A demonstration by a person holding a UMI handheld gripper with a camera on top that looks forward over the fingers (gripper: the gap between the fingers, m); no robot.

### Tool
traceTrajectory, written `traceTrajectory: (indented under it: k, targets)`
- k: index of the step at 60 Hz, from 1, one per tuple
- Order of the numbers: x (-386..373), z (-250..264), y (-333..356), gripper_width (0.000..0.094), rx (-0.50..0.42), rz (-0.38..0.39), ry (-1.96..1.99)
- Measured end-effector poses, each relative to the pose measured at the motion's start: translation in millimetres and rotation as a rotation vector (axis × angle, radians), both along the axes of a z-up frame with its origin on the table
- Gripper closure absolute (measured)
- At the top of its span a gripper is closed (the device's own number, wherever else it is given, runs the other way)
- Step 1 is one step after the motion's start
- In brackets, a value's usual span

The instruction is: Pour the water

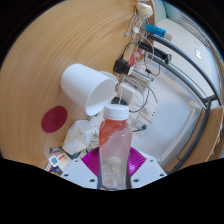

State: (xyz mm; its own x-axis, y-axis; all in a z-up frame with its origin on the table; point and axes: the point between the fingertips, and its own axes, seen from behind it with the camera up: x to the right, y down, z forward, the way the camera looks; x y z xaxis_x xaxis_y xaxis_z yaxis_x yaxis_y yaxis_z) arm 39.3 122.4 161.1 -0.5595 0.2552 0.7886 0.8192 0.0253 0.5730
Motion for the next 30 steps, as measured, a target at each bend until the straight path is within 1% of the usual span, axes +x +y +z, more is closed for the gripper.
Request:
traceTrajectory:
  k: [3,14,19,25,28,30]
  targets:
    - [-0.5,-1.1,-0.1,0.0608,-0.005,-0.001,-0.008]
    - [8.2,-4.3,-0.5,0.0604,-0.013,-0.051,0.084]
    - [10.5,-2.5,-6.3,0.0604,-0.025,-0.090,0.274]
    - [12.2,-2.5,-15.8,0.0604,-0.045,-0.176,0.599]
    - [14.5,2.0,-19.3,0.0604,-0.037,-0.219,0.771]
    - [12.0,1.3,-22.0,0.0604,-0.045,-0.238,0.896]
